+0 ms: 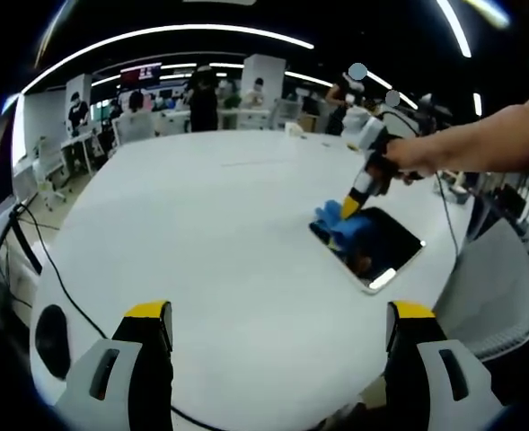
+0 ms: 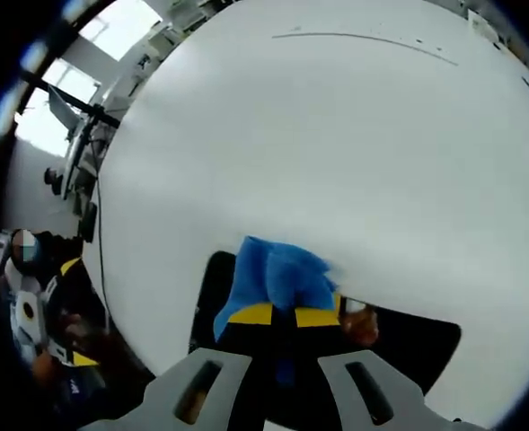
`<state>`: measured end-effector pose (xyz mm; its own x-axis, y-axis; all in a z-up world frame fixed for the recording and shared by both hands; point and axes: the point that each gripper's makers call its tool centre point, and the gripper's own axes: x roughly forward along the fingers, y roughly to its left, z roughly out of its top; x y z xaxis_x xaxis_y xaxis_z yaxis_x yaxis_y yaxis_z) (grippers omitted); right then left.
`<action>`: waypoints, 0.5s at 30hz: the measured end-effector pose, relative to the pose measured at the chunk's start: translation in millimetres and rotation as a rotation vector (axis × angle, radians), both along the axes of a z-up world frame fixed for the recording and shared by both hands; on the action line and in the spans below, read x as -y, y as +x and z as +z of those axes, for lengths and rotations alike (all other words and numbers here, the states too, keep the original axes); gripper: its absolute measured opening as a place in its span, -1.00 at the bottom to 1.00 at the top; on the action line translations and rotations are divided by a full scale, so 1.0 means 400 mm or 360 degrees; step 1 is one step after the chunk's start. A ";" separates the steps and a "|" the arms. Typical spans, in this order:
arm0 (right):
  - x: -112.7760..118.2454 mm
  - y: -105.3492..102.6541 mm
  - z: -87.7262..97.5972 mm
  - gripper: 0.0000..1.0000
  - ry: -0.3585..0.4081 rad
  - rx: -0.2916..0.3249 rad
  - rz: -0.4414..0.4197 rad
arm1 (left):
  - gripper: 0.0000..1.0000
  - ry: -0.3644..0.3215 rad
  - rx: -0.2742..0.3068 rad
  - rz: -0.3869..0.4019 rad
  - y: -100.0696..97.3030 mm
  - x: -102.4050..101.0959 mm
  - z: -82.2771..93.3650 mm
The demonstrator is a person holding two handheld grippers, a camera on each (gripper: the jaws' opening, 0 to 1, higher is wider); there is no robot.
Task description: Wipe the mirror surface with the cleaning cloth until all visible marks leave the cleaned area.
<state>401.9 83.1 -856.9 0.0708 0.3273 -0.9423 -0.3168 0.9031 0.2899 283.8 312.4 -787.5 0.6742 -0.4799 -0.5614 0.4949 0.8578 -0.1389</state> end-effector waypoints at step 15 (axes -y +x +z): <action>0.023 -0.003 0.002 -0.99 -0.0063 0.0051 -0.0005 | 0.99 -0.0003 0.0006 -0.0004 -0.001 0.008 0.001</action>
